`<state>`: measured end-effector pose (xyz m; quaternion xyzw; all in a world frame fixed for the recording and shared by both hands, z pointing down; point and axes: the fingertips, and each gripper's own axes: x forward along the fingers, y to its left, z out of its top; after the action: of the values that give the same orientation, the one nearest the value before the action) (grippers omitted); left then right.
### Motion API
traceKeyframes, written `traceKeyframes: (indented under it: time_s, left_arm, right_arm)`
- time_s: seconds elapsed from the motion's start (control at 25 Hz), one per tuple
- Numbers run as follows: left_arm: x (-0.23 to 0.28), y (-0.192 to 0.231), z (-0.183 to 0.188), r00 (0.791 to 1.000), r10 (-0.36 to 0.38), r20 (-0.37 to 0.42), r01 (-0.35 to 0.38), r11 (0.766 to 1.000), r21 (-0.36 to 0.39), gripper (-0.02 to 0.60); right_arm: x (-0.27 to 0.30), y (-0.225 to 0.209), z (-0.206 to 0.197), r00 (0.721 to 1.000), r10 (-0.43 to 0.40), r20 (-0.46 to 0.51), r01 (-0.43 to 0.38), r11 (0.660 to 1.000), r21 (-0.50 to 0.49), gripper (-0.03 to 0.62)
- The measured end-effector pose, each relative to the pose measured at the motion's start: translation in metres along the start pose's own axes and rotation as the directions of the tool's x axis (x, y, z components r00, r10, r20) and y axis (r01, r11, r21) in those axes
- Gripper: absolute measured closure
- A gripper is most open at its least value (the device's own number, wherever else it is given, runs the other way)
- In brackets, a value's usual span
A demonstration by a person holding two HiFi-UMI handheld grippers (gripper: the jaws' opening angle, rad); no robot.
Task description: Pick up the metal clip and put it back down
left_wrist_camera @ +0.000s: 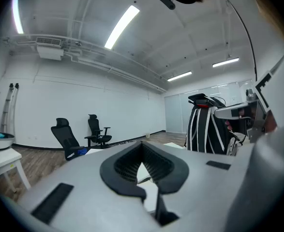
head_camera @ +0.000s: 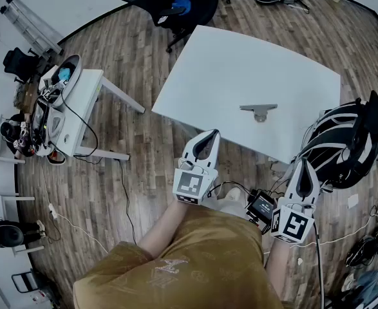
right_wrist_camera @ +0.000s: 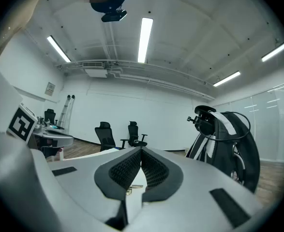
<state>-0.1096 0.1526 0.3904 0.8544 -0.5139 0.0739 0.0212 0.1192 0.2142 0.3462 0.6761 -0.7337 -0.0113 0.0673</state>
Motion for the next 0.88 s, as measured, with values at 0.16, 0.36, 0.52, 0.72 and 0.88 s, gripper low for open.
traceKeyframes:
  time_s: [0.16,0.36,0.52,0.72,0.88]
  left_arm:
    - [-0.002,-0.004,-0.003,1.000,0.010,0.006,-0.010,1.000,0.000,0.575]
    - [-0.001,-0.007,-0.002,1.000,0.012,0.005,-0.012,1.000,0.003,0.575]
    - [0.007,-0.004,0.002,1.000,0.006,0.009,-0.006,1.000,0.002,0.575]
    - [0.027,-0.004,0.005,1.000,-0.013,0.012,0.013,1.000,0.001,0.575]
    - [0.048,-0.003,0.005,0.999,-0.036,0.008,0.036,0.999,-0.003,0.575]
  right_arm:
    - [-0.004,0.002,-0.008,1.000,0.020,-0.005,-0.020,1.000,-0.007,0.585]
    - [-0.003,-0.004,-0.011,1.000,0.020,-0.008,-0.020,1.000,0.005,0.585]
    - [0.005,-0.002,-0.010,1.000,0.019,-0.012,-0.019,1.000,0.007,0.585]
    - [0.017,-0.005,-0.015,1.000,0.011,-0.026,-0.011,1.000,0.010,0.585]
    - [0.032,-0.009,-0.017,1.000,-0.004,-0.031,0.005,1.000,0.013,0.585]
